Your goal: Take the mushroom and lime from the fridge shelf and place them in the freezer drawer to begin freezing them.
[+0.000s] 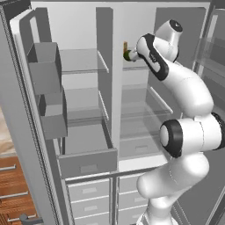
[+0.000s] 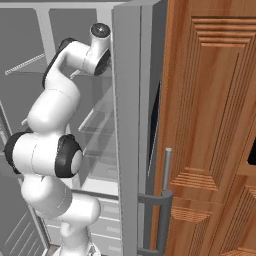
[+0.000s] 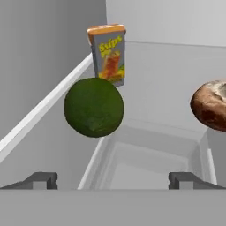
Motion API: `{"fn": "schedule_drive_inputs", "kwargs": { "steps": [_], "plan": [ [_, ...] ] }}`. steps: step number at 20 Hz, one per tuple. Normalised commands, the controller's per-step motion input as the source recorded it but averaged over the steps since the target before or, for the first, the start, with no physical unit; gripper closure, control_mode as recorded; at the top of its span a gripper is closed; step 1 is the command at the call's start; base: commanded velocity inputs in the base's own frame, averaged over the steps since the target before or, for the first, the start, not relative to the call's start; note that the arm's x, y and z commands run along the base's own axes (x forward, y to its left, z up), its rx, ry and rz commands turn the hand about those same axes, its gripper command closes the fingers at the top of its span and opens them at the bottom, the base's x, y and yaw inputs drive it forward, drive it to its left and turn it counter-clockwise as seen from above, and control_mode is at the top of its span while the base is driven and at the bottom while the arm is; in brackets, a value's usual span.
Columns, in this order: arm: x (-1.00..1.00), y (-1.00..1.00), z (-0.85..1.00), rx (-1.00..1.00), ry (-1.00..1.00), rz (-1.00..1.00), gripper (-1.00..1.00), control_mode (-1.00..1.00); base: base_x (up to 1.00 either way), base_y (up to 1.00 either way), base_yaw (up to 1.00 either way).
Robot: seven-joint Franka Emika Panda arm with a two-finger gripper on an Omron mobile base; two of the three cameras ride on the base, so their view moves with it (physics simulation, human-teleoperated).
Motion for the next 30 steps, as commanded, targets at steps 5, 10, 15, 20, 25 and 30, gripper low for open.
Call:
{"fn": "schedule_drive_inputs", "kwargs": {
  "steps": [5,10,15,20,25,30],
  "plan": [
    [0.61,0.13,0.00,0.00,0.00,0.00,-1.00,-1.00,0.00,0.00,0.00],
    [0.49,0.23,-0.04,0.01,0.00,0.00,-1.00,-1.00,0.00,0.00,0.00],
    [0.49,0.15,-0.18,0.00,0.00,0.00,-1.00,-1.00,0.00,0.00,0.00],
    [0.24,0.00,-0.54,0.00,0.04,0.00,-1.00,-1.00,0.00,0.00,0.00],
    [0.22,0.00,-0.27,0.00,-0.02,0.00,1.00,-1.00,0.00,0.00,0.00],
    [-0.01,0.00,-0.10,0.00,-0.09,0.00,1.00,-1.00,0.00,0.00,0.00]
  ]
}}
